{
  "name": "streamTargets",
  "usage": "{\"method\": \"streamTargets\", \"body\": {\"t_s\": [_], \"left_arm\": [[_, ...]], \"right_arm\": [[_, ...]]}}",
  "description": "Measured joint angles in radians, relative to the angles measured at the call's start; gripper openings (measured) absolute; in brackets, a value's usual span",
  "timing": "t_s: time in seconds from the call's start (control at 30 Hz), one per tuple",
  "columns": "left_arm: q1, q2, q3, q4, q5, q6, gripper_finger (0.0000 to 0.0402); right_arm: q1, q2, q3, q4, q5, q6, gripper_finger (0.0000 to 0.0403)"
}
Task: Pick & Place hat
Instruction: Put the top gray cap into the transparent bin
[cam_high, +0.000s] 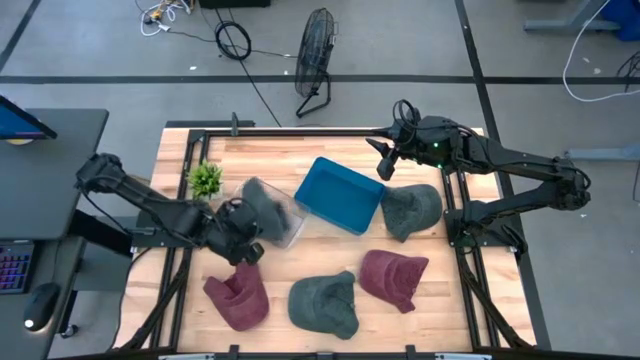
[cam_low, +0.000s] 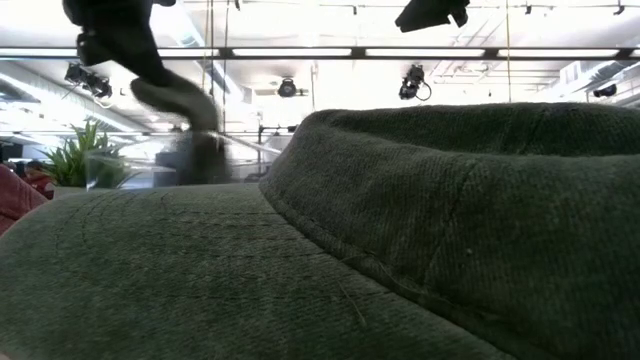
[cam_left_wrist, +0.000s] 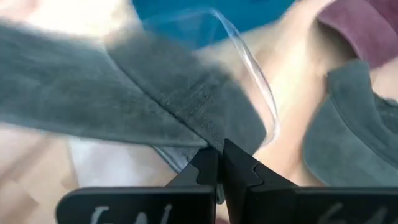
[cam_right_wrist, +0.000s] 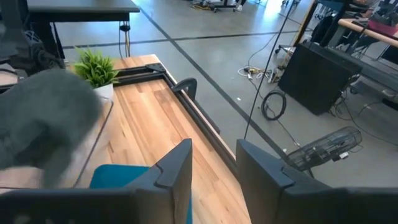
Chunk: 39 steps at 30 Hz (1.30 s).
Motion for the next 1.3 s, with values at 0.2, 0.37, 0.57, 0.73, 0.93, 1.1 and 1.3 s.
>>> {"method": "streamTargets", "body": {"t_s": [0.2,0.37,0.57,0.73,0.93,1.1,1.3], "left_arm": [[-0.03,0.033,0.0,0.0,0.019,-0.073,0.0007],[-0.016,0.066,0.0,0.004,-0.008,-0.064,0.0008],[-0.014,0.078,0.0,0.056,-0.185,-0.003,0.0007],[-0.019,0.11,0.0,0.024,-0.072,-0.067,0.0011],[-0.004,0.209,0.0,-0.007,-0.009,-0.078,0.0033],[0.04,0.246,0.002,-0.008,-0.007,-0.074,0.01],[0.096,0.248,0.001,0.016,0.009,-0.07,0.0158]], "right_arm": [[0.0,0.0,0.0,0.001,0.0,0.0,0.0128],[0.0,0.0,0.0,0.001,0.0,0.0,0.0128],[0.0,0.0,0.0,-0.005,-0.001,0.0,0.0128],[0.0,0.0,0.0,-0.06,-0.002,-0.011,0.0128],[0.0,0.0,0.0,-0.136,-0.001,-0.002,0.0107],[0.0,0.0,0.0,-0.159,-0.016,0.0,0.0047],[0.0,0.0,0.0,-0.162,-0.046,0.0,0.001]]}}
